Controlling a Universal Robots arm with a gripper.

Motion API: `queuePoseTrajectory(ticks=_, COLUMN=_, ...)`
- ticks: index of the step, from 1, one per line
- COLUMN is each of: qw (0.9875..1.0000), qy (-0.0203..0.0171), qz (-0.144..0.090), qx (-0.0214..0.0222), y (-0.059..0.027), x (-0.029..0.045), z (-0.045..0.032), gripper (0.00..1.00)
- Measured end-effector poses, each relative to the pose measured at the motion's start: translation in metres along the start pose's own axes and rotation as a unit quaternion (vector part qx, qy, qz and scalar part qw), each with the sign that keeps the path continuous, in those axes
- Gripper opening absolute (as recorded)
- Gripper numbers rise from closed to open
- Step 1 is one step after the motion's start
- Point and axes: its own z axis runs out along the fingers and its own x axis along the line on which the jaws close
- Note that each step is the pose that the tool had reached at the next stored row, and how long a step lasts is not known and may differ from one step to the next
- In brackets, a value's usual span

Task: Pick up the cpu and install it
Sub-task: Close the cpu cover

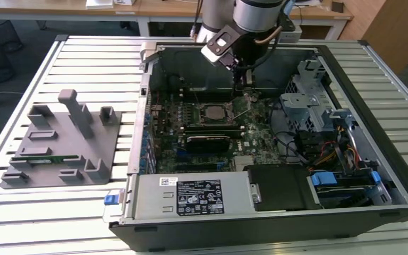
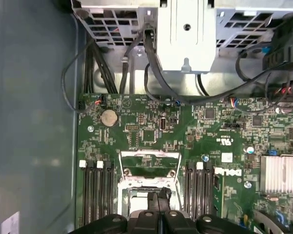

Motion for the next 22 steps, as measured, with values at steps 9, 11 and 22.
queuePoseTrajectory(ticks=9, qw=1.0000, qy=0.0006, qz=-0.003, qx=0.0011, y=0.0292, x=-0.0002, z=0.0007, gripper=0.11)
queuePoseTrajectory(ticks=11, qw=1.0000, qy=0.0006, qz=-0.003, qx=0.0015, y=0.0382, x=-0.0002, z=0.0012, gripper=0.11)
queuePoseTrajectory(ticks=22, qw=1.0000, qy=0.0006, qz=-0.003, qx=0.0022, y=0.0572, x=0.0061, z=0.0168, gripper=0.11)
